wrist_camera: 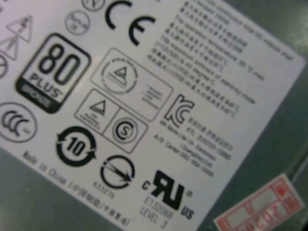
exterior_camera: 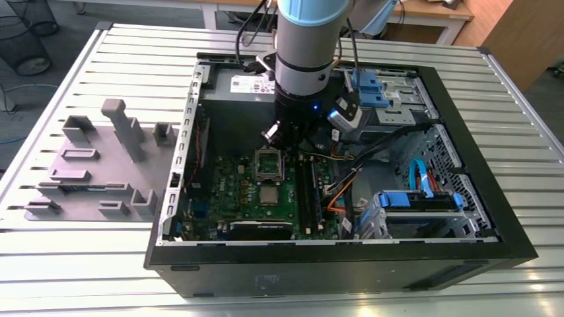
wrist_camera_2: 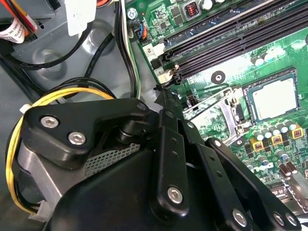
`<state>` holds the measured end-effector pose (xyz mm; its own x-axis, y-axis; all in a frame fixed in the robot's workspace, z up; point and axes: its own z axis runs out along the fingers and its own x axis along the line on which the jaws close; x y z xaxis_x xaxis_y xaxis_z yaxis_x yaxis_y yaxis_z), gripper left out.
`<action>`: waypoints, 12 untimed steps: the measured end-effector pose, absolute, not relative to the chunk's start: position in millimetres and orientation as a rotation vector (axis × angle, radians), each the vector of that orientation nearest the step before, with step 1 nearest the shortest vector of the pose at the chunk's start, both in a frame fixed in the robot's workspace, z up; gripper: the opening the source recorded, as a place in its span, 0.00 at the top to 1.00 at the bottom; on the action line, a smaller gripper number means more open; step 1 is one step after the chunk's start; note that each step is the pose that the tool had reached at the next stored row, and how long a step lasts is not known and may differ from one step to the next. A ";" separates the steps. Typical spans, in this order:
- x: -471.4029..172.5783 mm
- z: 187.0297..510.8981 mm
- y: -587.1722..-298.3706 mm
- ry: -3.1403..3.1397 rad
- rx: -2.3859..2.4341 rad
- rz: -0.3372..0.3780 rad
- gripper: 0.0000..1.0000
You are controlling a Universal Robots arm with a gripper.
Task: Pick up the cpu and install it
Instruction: 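Close the cpu cover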
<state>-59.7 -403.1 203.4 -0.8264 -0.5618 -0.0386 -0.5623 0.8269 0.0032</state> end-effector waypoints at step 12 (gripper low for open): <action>-64.8 210.5 -411.8 2.959 -0.911 0.018 0.90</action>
